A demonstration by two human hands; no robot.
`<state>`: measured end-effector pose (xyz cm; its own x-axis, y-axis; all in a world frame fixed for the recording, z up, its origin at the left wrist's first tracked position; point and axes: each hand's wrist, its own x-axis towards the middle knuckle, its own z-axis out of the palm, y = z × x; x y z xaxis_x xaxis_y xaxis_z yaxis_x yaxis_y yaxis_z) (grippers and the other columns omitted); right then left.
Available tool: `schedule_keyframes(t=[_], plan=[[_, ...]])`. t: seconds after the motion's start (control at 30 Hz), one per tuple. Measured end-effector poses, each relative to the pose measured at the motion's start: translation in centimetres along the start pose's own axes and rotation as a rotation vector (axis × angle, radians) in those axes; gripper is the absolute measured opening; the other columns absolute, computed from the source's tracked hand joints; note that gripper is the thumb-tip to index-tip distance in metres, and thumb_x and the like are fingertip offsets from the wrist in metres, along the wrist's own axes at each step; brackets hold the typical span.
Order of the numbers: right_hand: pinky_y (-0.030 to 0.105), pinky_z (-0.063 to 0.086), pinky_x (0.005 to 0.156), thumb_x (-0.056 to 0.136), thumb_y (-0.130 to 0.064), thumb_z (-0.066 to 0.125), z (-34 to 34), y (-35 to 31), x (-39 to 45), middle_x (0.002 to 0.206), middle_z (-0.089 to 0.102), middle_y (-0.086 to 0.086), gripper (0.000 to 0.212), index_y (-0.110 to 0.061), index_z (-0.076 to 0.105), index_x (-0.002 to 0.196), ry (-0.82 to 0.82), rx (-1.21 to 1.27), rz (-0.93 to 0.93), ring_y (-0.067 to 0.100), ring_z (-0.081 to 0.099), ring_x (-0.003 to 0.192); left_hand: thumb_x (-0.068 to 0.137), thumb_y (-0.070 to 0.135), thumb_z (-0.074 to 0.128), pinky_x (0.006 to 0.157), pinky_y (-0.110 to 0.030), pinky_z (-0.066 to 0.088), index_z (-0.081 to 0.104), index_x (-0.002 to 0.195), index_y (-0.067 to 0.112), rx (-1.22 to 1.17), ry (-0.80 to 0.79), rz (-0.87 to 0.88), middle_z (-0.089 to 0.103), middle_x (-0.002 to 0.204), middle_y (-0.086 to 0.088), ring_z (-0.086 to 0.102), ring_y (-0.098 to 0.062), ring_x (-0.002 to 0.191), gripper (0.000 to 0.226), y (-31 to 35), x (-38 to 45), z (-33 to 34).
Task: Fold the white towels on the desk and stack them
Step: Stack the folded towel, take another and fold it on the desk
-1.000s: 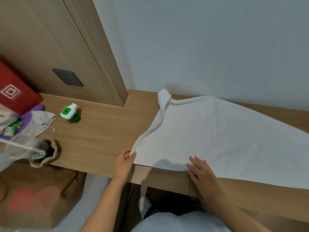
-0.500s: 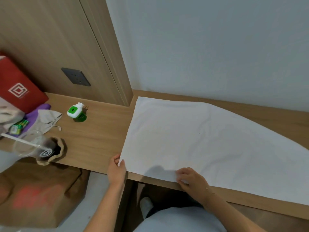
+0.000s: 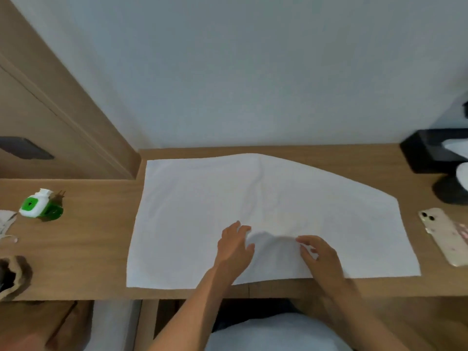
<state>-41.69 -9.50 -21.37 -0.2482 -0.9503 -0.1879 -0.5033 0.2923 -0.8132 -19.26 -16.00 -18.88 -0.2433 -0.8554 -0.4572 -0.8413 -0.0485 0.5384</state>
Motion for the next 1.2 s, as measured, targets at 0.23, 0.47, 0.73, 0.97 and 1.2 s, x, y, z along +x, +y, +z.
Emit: schedule_keyframes(t=[0.23, 0.47, 0.73, 0.97, 1.2], plan=[[0.042, 0.041, 0.098, 0.087, -0.012, 0.068, -10.9, 7.2, 1.3, 0.124, 0.051, 0.012, 0.027, -0.013, 0.065, 0.113, 0.450, -0.279, 0.292, 0.031, 0.047, 0.117, 0.103, 0.037, 0.043, 0.121, -0.036, 0.003, 0.026, 0.154, 0.023, 0.150, -0.078, 0.264, 0.005, 0.165, -0.006, 0.005, -0.021, 0.152, 0.056, 10.4, 5.7, 7.2], [0.039, 0.047, 0.079, 0.087, -0.040, 0.067, -16.2, 12.4, 2.9, 0.116, 0.055, 0.010, 0.053, -0.008, 0.047, 0.124, 0.311, -0.175, 0.592, 0.028, 0.055, 0.097, 0.094, 0.070, 0.017, 0.106, -0.052, -0.030, -0.031, 0.144, 0.036, 0.463, -0.111, 0.203, -0.046, 0.149, -0.001, -0.044, -0.028, 0.136, 0.077, 12.3, 8.3, 13.2], [0.035, 0.046, 0.082, 0.083, -0.009, 0.074, -17.2, 13.0, 2.2, 0.117, 0.063, 0.018, 0.041, 0.001, 0.055, 0.118, 0.120, 0.080, 0.598, 0.030, 0.060, 0.101, 0.098, 0.062, 0.029, 0.115, -0.048, -0.019, -0.013, 0.154, 0.036, 0.468, -0.170, 0.226, -0.032, 0.158, 0.003, -0.029, -0.024, 0.146, 0.075, 10.9, 7.1, 12.1], [0.040, 0.051, 0.089, 0.084, -0.038, 0.071, -20.0, 10.0, 9.9, 0.118, 0.059, 0.006, 0.053, -0.014, 0.051, 0.127, 0.152, -0.171, 0.413, 0.025, 0.059, 0.105, 0.093, 0.020, 0.059, 0.095, -0.033, 0.038, 0.058, 0.131, 0.021, 0.203, 0.132, 0.309, 0.054, 0.137, -0.004, 0.051, -0.026, 0.122, 0.038, 17.3, 14.0, 3.7], [0.028, 0.046, 0.084, 0.085, -0.021, 0.073, -19.7, 7.8, 18.5, 0.116, 0.057, 0.014, 0.037, -0.002, 0.061, 0.115, -0.130, -0.134, 0.295, 0.024, 0.057, 0.103, 0.089, 0.012, 0.066, 0.098, -0.034, 0.042, 0.063, 0.125, 0.019, 0.296, 0.063, 0.326, 0.057, 0.130, -0.006, 0.051, -0.026, 0.122, 0.037, 18.8, 22.2, 0.2]])
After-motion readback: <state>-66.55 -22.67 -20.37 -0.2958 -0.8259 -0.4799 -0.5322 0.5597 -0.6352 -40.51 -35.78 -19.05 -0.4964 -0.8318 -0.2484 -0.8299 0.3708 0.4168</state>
